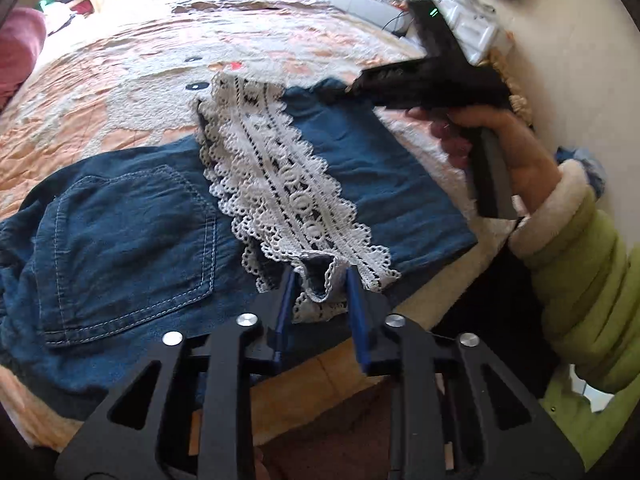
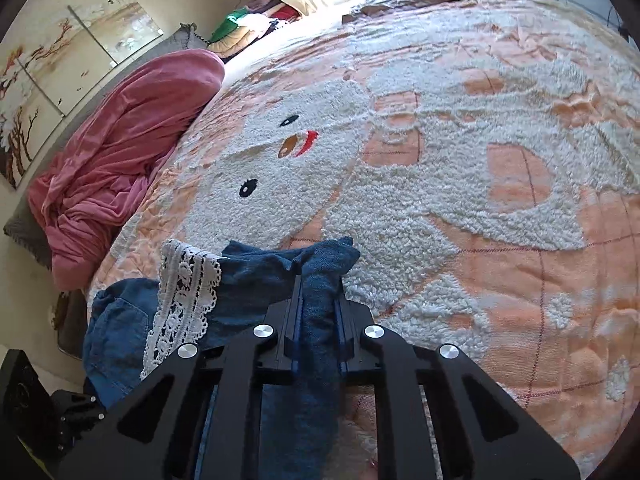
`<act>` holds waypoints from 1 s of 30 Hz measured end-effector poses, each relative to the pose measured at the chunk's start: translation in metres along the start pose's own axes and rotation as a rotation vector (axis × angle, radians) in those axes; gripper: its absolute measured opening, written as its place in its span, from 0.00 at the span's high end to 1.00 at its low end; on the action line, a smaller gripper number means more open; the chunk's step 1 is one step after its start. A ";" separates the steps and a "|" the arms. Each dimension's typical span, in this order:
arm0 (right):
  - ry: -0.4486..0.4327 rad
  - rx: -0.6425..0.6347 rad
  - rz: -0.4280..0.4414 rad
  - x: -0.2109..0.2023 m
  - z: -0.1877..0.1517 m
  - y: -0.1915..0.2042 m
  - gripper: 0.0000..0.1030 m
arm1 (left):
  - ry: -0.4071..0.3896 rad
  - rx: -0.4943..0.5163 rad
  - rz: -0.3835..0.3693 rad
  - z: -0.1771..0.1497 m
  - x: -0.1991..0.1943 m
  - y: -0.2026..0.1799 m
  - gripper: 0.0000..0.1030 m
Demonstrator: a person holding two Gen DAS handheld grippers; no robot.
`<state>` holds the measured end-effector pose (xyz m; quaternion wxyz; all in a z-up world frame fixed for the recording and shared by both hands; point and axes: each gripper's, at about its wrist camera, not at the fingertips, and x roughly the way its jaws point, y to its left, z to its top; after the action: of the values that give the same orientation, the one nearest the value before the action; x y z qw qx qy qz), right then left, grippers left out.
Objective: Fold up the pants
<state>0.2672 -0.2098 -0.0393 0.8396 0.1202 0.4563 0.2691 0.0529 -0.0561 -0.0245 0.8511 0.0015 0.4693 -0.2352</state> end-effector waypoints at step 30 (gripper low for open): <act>-0.013 -0.540 0.028 -0.083 -0.137 0.120 0.46 | -0.017 -0.031 0.002 -0.020 -0.012 0.010 0.84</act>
<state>0.0758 -0.1636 -0.0036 0.8404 -0.1001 0.3609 0.3917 0.0349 -0.0381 -0.0280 0.8552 -0.0129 0.4658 -0.2271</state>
